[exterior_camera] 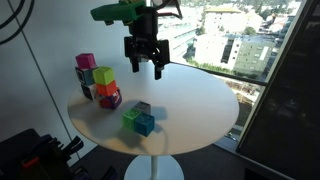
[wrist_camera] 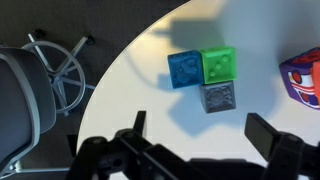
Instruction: Pick up the blue block from the right side of the green block and move it to the front of the green block
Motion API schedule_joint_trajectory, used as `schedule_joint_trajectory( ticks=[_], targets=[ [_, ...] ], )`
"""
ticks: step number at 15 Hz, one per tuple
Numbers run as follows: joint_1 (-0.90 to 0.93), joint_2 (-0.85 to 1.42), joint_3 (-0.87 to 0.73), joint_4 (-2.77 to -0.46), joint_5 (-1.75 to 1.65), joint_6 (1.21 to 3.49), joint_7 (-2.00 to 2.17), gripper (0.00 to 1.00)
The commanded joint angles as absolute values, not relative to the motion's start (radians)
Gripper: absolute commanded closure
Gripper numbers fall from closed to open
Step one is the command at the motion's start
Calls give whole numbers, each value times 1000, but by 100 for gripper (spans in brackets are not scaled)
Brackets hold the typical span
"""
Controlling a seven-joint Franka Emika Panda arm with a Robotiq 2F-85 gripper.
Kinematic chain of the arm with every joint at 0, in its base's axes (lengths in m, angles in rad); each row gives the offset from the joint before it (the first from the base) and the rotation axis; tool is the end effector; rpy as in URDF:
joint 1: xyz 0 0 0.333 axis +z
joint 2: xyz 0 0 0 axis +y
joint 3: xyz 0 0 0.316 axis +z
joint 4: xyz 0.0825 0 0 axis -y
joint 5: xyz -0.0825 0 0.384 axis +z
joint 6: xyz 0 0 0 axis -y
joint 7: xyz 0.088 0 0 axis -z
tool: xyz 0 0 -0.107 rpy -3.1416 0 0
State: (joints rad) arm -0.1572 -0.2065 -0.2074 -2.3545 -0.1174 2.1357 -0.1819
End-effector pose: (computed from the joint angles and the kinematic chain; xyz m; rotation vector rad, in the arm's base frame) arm 0.4368 -0.1734 0.4087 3.0859 -0.1767 -0.0460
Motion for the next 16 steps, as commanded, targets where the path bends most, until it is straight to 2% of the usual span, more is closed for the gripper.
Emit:
schedule_joint_trajectory(
  ticks=[1, 10, 16],
  targets=[
    [-163, -206, -202, -2353, -116, 2134, -183, 0],
    [-181, -147, -211, -2362, -132, 2170, -167, 0],
    [-197, -95, -223, -2384, -123, 2281, -182, 0]
  ],
)
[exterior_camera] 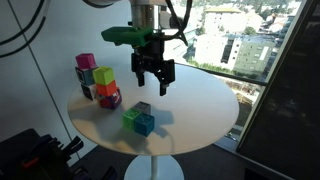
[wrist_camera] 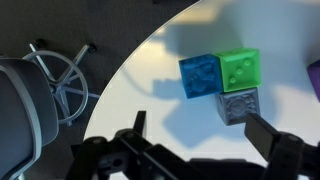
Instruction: Pick up the blue block from the right side of the green block and move it to the front of the green block
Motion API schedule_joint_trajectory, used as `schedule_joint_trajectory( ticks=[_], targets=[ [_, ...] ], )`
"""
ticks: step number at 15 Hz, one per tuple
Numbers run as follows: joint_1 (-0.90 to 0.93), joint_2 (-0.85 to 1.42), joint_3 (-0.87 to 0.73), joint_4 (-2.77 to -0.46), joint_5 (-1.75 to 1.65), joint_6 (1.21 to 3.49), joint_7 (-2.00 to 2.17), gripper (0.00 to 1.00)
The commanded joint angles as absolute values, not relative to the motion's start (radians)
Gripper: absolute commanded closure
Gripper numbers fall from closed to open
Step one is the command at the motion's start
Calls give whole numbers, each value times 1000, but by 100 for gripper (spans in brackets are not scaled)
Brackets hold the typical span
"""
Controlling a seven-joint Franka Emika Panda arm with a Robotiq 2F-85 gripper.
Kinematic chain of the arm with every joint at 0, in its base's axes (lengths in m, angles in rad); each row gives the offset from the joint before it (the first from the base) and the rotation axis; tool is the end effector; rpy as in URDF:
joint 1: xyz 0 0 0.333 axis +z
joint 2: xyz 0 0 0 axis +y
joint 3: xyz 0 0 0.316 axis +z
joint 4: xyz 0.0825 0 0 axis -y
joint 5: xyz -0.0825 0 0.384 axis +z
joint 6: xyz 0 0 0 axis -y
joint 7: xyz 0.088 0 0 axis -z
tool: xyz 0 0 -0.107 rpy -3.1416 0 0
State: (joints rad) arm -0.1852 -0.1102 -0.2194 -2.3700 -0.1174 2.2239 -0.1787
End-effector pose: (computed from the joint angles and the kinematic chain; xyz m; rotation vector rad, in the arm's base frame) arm 0.4401 -0.1926 0.3644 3.0773 -0.2328 -0.0857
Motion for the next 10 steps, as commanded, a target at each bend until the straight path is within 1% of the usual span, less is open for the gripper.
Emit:
schedule_joint_trajectory(
  ticks=[1, 5, 10],
  targets=[
    [-199, -86, -225, -2390, -119, 2304, -186, 0],
    [-199, -46, -231, -2404, -108, 2369, -205, 0],
    [-202, 10, -232, -2396, -103, 2378, -207, 0]
  ],
)
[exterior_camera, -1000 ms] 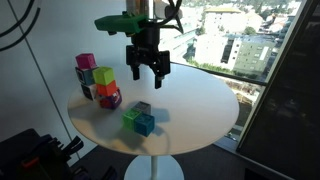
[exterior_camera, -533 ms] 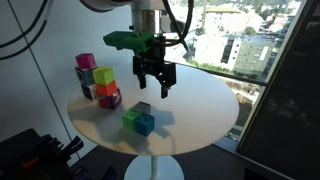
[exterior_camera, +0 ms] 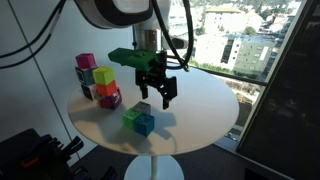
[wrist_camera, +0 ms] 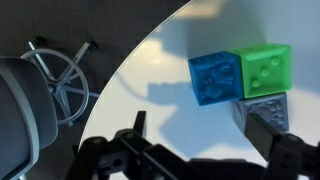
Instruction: Pick up the blue block from the right side of the green block and move it to the front of the green block
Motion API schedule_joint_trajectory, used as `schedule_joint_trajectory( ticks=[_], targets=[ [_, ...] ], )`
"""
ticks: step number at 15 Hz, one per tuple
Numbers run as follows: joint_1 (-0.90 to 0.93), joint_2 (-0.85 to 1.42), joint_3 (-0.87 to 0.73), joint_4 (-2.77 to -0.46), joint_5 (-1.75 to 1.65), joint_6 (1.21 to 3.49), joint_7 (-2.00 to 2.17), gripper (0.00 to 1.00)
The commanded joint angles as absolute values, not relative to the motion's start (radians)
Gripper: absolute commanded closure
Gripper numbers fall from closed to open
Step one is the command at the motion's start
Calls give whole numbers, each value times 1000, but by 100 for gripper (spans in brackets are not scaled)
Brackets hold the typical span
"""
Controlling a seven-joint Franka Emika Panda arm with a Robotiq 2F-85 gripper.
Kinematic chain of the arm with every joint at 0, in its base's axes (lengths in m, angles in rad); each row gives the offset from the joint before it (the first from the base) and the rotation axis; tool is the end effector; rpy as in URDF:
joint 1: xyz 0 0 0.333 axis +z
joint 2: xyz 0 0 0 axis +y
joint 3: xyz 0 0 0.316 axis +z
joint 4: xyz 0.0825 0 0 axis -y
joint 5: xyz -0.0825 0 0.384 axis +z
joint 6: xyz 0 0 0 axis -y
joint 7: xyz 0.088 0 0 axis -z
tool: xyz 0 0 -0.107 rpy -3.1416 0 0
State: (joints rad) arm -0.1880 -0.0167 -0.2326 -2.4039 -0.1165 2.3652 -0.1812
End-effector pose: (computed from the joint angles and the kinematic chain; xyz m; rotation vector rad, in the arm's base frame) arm 0.4431 -0.1997 0.3179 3.0648 -0.2384 -0.0677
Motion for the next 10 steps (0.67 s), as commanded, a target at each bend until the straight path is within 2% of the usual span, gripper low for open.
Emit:
schedule_joint_trajectory(
  ticks=[1, 10],
  targets=[
    [-203, 21, -232, -2392, -104, 2378, -208, 0],
    [-208, 105, -227, -2367, -109, 2408, -206, 0]
  ],
)
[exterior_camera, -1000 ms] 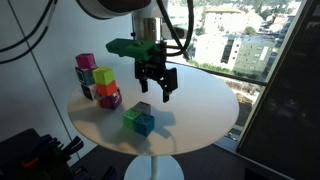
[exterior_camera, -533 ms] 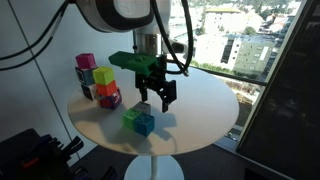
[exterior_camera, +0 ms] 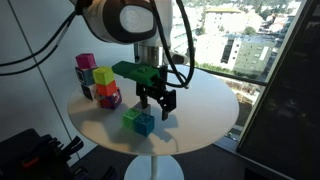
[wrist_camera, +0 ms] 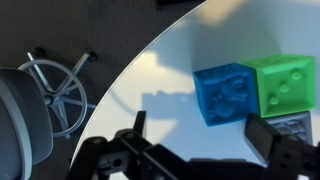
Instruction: Pick up the blue block from the right side of the green block and move it to the front of the green block
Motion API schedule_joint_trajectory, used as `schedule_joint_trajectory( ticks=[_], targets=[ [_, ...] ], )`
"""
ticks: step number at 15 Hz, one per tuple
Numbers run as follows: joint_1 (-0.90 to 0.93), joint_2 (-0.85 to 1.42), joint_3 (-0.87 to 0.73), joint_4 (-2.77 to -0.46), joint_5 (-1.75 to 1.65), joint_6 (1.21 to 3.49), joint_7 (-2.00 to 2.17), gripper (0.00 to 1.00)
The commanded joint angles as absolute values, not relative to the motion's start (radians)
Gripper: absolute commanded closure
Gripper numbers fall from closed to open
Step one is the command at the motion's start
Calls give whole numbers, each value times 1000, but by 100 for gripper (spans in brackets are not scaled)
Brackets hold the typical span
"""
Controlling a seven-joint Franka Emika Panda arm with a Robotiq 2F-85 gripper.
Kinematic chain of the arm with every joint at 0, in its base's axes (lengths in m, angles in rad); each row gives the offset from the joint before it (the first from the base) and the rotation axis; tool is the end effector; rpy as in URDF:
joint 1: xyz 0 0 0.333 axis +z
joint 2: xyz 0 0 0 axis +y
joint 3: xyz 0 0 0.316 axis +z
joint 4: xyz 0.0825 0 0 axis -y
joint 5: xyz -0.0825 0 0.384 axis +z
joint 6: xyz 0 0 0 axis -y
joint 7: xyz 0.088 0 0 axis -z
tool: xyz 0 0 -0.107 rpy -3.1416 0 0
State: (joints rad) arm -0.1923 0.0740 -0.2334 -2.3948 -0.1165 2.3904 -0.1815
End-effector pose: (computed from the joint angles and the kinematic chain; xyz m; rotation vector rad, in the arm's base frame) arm 0.4447 -0.2034 0.2806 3.0623 -0.2393 -0.1559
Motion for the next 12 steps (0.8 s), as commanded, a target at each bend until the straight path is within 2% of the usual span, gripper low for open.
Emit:
schedule_joint_trajectory(
  ticks=[1, 12],
  targets=[
    [-208, 114, -227, -2364, -109, 2414, -205, 0],
    [-210, 194, -215, -2305, -100, 2429, -206, 0]
  ],
)
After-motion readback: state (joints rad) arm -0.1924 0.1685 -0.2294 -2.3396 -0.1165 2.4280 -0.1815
